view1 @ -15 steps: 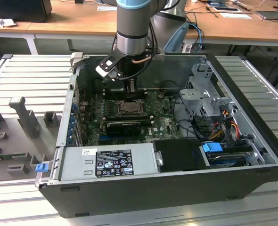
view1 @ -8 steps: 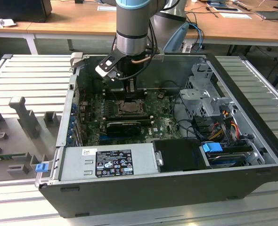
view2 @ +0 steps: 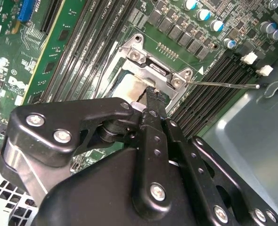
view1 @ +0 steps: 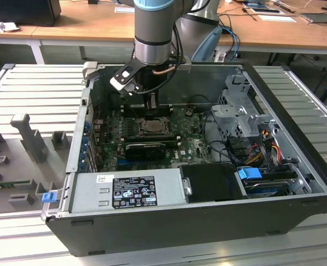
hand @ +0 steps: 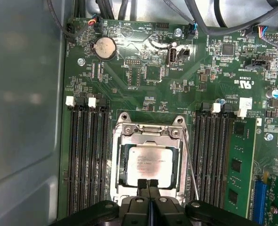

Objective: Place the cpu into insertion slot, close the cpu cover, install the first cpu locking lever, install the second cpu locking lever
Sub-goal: 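Install the first cpu locking lever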

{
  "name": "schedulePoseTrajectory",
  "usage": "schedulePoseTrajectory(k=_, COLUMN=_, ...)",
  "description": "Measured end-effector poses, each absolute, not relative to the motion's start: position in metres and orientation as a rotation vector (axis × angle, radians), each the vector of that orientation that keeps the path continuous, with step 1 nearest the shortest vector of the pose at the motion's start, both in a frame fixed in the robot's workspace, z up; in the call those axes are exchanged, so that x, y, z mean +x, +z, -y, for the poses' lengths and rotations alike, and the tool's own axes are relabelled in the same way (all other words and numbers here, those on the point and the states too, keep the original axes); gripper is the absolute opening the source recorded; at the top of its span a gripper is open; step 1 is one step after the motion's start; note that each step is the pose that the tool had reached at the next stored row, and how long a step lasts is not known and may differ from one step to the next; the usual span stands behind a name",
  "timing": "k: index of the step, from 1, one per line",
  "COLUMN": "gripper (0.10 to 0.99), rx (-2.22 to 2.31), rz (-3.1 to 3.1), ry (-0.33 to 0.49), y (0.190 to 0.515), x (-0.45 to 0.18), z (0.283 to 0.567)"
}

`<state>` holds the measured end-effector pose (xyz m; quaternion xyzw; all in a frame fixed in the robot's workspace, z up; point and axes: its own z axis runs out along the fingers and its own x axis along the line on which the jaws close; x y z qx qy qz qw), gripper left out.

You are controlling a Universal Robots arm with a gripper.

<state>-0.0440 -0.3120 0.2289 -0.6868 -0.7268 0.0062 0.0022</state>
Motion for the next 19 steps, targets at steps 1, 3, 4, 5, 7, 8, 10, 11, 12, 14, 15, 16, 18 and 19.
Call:
schedulePoseTrajectory(k=1, gripper=0.106, rx=-2.155, rz=2.280, ry=0.019, y=0.229, x=-0.044, z=0.312)
schedulePoseTrajectory(k=3, gripper=0.106, rx=-2.155, rz=2.280, ry=0.019, y=0.232, x=-0.044, z=0.312)
schedulePoseTrajectory(k=4, gripper=0.106, rx=-2.155, rz=2.280, ry=0.019, y=0.233, x=-0.044, z=0.312)
schedulePoseTrajectory(k=5, gripper=0.106, rx=-2.155, rz=2.280, ry=0.019, y=0.233, x=-0.044, z=0.312)
schedulePoseTrajectory(k=7, gripper=0.106, rx=-2.155, rz=2.280, ry=0.019, y=0.237, x=-0.044, z=0.312)
schedulePoseTrajectory(k=8, gripper=0.106, rx=-2.155, rz=2.280, ry=0.019, y=0.238, x=-0.044, z=0.312)
schedulePoseTrajectory(k=10, gripper=0.106, rx=-2.155, rz=2.280, ry=0.019, y=0.242, x=-0.044, z=0.312)
schedulePoseTrajectory(k=11, gripper=0.106, rx=-2.155, rz=2.280, ry=0.019, y=0.242, x=-0.044, z=0.312)
schedulePoseTrajectory(k=12, gripper=0.106, rx=-2.155, rz=2.280, ry=0.019, y=0.243, x=-0.044, z=0.312)
schedulePoseTrajectory(k=14, gripper=0.106, rx=-2.155, rz=2.280, ry=0.019, y=0.244, x=-0.044, z=0.312)
schedulePoseTrajectory(k=15, gripper=0.106, rx=-2.155, rz=2.280, ry=0.019, y=0.245, x=-0.044, z=0.312)
schedulePoseTrajectory(k=16, gripper=0.106, rx=-2.155, rz=2.280, ry=0.019, y=0.246, x=-0.044, z=0.312)
schedulePoseTrajectory(k=18, gripper=0.106, rx=-2.155, rz=2.280, ry=0.019, y=0.248, x=-0.044, z=0.312)
schedulePoseTrajectory(k=19, gripper=0.106, rx=-2.155, rz=2.280, ry=0.019, y=0.248, x=-0.044, z=0.312)
